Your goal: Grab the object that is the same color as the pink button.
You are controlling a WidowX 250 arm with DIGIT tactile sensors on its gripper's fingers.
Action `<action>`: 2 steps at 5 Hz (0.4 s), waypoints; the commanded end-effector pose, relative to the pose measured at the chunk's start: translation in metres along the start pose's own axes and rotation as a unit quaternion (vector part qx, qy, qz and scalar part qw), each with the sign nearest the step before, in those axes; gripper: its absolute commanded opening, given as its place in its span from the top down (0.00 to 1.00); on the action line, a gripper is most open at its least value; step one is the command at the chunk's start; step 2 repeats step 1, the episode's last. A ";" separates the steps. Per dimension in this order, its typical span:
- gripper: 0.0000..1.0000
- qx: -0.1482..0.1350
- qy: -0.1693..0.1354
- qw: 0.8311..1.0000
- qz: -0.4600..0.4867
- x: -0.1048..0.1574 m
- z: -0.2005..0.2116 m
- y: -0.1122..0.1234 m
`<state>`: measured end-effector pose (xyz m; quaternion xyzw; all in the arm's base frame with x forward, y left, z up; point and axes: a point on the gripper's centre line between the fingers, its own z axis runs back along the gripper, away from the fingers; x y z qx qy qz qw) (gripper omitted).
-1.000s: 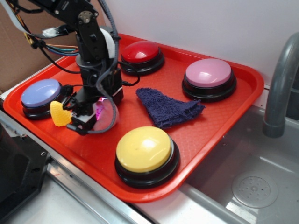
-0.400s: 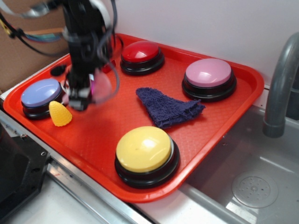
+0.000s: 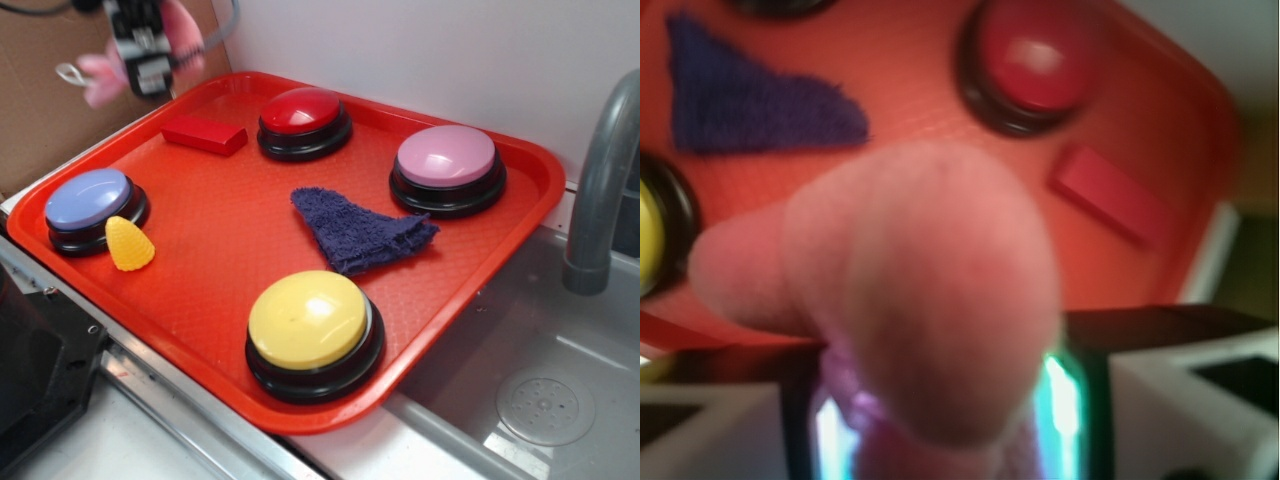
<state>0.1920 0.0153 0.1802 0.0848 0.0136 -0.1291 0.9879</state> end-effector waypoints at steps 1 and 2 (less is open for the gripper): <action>1.00 -0.021 0.028 0.969 0.243 -0.007 0.047 -0.006; 1.00 -0.021 0.028 0.969 0.243 -0.007 0.047 -0.006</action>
